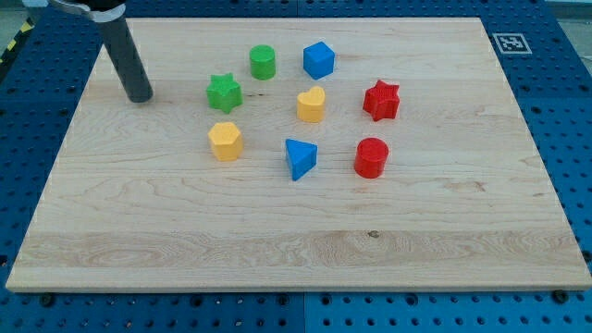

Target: Slide the green star slightly right

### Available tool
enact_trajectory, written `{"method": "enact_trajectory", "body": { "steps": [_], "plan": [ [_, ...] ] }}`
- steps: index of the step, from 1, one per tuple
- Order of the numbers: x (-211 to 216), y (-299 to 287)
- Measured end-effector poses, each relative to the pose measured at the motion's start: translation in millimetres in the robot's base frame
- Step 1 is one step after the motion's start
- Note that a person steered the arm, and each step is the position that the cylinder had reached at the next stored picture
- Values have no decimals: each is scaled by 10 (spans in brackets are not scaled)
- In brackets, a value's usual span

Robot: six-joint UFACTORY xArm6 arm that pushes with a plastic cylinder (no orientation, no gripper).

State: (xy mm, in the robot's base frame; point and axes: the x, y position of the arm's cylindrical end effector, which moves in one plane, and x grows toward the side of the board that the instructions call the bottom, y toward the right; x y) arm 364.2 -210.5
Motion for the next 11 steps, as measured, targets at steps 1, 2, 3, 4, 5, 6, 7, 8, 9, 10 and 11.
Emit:
{"method": "enact_trajectory", "body": {
  "steps": [1, 2, 3, 4, 5, 6, 7, 8, 9, 10, 11],
  "plan": [
    [50, 212],
    [217, 366],
    [396, 544],
    [478, 629],
    [272, 624],
    [122, 624],
    [122, 640],
    [122, 761],
    [122, 951],
    [124, 1008],
    [174, 1008]
  ]
}}
